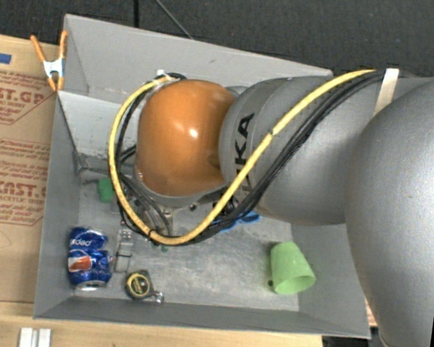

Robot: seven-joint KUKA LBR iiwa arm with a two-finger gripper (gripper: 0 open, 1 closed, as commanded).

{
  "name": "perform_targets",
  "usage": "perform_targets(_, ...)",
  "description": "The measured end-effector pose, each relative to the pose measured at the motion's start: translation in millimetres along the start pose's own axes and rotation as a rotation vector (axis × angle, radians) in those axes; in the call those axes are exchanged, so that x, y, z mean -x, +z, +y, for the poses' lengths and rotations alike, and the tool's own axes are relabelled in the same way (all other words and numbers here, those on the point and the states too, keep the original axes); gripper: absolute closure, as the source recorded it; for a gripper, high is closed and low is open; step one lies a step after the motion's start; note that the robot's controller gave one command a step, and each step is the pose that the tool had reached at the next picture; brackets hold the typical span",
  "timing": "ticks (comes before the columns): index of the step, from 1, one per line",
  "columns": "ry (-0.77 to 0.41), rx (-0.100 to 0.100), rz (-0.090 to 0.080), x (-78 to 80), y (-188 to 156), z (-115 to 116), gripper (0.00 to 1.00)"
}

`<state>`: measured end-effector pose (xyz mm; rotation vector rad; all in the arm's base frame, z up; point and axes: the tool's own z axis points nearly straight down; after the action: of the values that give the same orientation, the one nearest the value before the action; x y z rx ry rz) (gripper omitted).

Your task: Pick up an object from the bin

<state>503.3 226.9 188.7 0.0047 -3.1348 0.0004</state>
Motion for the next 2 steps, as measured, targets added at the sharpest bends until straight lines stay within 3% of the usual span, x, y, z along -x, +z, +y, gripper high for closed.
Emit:
perform_targets(1,-0.077,-0.001,0.002,-0.8,104,19,0.00)
perform_targets(2,-0.074,0.014,-0.033,8.5,93,22,1.00)
